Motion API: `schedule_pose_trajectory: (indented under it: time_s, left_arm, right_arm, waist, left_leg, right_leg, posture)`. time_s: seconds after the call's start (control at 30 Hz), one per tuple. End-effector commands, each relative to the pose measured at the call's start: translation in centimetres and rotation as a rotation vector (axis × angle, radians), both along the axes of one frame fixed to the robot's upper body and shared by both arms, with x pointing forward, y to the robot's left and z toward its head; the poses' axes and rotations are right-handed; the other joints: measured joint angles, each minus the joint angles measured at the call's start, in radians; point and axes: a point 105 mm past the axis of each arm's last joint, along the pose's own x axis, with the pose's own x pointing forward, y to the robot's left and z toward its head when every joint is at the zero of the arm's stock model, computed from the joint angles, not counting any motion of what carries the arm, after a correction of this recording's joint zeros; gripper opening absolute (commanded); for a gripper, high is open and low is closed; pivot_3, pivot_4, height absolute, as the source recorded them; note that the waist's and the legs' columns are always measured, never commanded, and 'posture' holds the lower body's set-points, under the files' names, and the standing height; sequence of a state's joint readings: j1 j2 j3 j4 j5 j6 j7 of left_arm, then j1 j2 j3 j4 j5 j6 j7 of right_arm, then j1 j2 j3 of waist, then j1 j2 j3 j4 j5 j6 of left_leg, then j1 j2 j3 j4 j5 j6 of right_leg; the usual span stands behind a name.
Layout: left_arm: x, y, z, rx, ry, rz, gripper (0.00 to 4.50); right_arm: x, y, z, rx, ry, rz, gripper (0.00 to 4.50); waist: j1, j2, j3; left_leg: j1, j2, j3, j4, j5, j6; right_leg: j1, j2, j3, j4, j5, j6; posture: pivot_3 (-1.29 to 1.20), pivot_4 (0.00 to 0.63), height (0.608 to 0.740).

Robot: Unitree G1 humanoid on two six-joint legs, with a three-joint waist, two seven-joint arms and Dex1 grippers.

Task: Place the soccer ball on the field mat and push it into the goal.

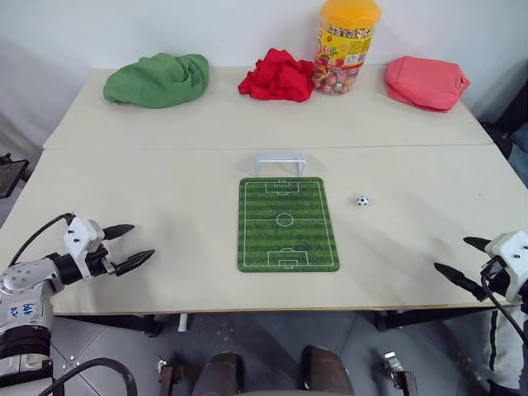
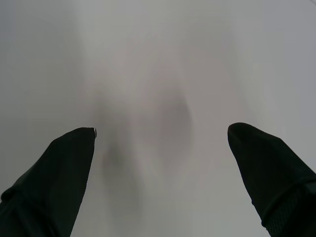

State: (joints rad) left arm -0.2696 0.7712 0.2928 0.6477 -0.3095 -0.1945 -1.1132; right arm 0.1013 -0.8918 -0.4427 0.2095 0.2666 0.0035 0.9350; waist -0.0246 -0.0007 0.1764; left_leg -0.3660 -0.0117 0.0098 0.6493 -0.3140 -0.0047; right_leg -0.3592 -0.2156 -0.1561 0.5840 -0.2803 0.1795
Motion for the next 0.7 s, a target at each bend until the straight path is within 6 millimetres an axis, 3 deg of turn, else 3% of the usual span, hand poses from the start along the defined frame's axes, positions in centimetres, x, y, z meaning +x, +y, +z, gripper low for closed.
schedule_pose_trajectory:
  time_s: [0.03, 0.3, 0.5, 0.57, 0.7]
  left_arm:
    - [0.6, 0.3, 0.5, -0.002, -0.021, 0.020, 4.50]
    - [1.4, 0.2, 0.7, -0.072, 0.048, 0.074, 4.50]
    - [1.5, -3.1, 3.0, -0.109, -0.107, -0.133, 4.50]
    - [1.4, -4.0, 3.5, -0.146, -0.126, -0.189, 4.50]
    - [0.0, -7.0, 4.8, -0.255, -0.171, -0.451, 4.50]
  right_arm:
    - [0.2, 0.1, 1.4, 0.004, -0.051, -0.004, 4.48]
    - [0.5, 0.7, 3.3, 0.038, -0.069, -0.014, 4.48]
    - [3.9, 4.5, 6.5, 0.130, -0.066, 0.055, 4.48]
    - [4.7, 5.2, 6.9, 0.138, -0.061, 0.075, 4.48]
    - [8.2, 8.1, 6.8, 0.136, 0.010, 0.178, 4.48]
  waist:
    - [0.000, 0.000, 0.000]
    - [0.002, 0.000, 0.000]
    - [-0.003, 0.000, 0.000]
    - [0.000, 0.000, 0.000]
    - [-0.003, 0.000, 0.001]
  left_leg:
    - [0.000, 0.000, 0.000, 0.000, 0.000, 0.000]
    - [0.000, 0.000, 0.000, 0.000, 0.000, 0.000]
    - [-0.001, 0.001, 0.000, 0.003, 0.000, 0.000]
    - [-0.002, 0.002, -0.001, 0.003, 0.000, -0.001]
    - [-0.003, 0.004, 0.001, 0.004, -0.001, -0.002]
  right_leg:
    - [0.000, 0.000, 0.000, 0.000, 0.000, 0.000]
    - [0.000, 0.000, 0.000, 0.000, 0.000, 0.000]
    - [-0.001, 0.000, 0.000, 0.001, 0.000, -0.001]
    - [-0.001, 0.002, 0.000, 0.001, 0.001, -0.001]
    - [-0.002, 0.004, 0.000, 0.000, 0.001, -0.002]
  posture:
    - [0.00, 0.150, 0.740]
    - [0.00, 0.150, 0.740]
    - [0.00, 0.150, 0.740]
    - [0.00, 0.150, 0.740]
    - [0.00, 0.150, 0.740]
